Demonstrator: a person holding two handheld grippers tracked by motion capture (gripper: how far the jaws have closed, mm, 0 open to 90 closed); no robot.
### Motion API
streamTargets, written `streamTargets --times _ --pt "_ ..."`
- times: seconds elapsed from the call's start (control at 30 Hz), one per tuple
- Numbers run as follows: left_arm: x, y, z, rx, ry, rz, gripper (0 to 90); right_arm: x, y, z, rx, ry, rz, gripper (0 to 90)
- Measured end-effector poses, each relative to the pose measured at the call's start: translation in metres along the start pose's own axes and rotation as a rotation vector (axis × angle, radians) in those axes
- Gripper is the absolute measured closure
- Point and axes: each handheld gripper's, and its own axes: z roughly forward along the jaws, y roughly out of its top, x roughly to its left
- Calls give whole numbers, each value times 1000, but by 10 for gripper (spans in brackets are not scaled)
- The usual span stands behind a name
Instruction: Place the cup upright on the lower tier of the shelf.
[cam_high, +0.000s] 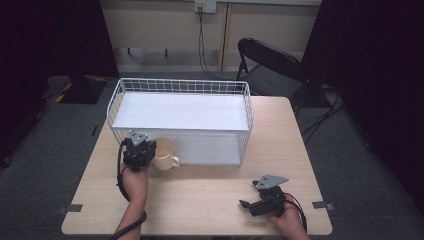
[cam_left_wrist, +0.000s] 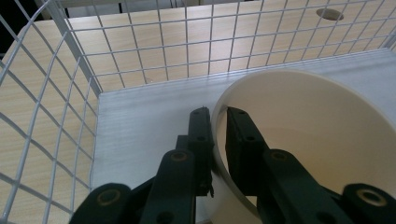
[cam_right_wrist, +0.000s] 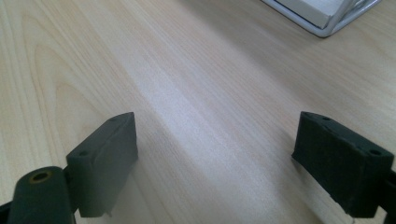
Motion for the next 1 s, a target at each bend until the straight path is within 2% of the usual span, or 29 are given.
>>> streamTargets --times 0.17,0.63,0.9,1.0 --pt "1 0 0 -4 -7 -8 798 0 0 0 0 0 0 128" --pt "2 4 -3 -1 -29 -17 605 0 0 0 0 0 0 128" --pt "3 9 -13 5 -76 -31 527 0 0 0 0 0 0 128" --pt "2 9 -18 -2 -87 -22 500 0 0 0 0 0 0 128"
